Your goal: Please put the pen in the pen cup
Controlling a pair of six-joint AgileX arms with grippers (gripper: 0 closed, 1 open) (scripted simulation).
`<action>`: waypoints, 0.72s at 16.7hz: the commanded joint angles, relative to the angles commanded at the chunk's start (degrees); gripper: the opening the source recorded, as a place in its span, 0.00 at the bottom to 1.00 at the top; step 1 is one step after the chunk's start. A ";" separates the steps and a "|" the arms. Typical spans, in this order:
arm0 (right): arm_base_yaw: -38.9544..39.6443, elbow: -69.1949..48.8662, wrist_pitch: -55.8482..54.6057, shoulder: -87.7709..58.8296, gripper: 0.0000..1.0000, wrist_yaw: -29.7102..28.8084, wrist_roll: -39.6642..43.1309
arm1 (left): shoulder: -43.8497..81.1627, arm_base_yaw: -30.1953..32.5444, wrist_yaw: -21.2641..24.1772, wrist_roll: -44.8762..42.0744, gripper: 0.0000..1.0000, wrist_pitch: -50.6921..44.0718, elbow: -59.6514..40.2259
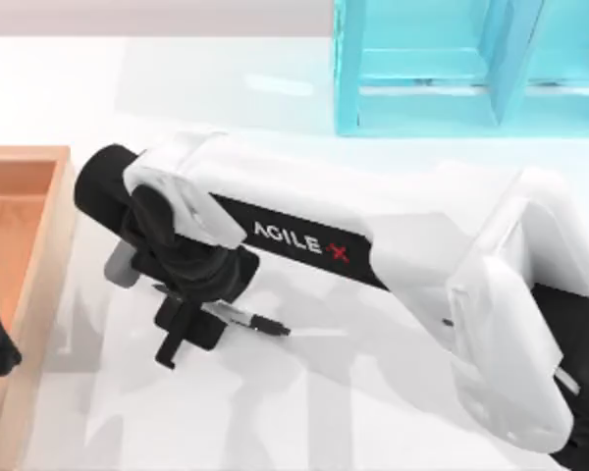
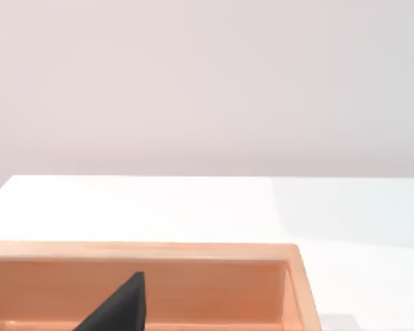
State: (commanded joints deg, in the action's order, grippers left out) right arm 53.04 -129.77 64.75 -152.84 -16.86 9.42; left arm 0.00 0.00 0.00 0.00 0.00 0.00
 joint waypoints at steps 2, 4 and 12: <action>0.00 0.00 0.00 0.00 0.00 0.00 0.00 | 0.00 0.00 0.00 0.00 1.00 0.00 0.00; 0.00 0.00 0.00 0.00 0.00 0.00 0.00 | 0.00 0.00 0.00 0.00 1.00 0.00 0.00; 3.99 -0.59 5.12 7.19 0.00 1.68 -4.94 | 0.00 0.00 0.00 0.00 1.00 0.00 0.00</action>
State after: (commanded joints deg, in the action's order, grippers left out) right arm 57.03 -130.35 69.88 -145.65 -15.18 4.48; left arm 0.00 0.00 0.00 0.00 0.00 0.00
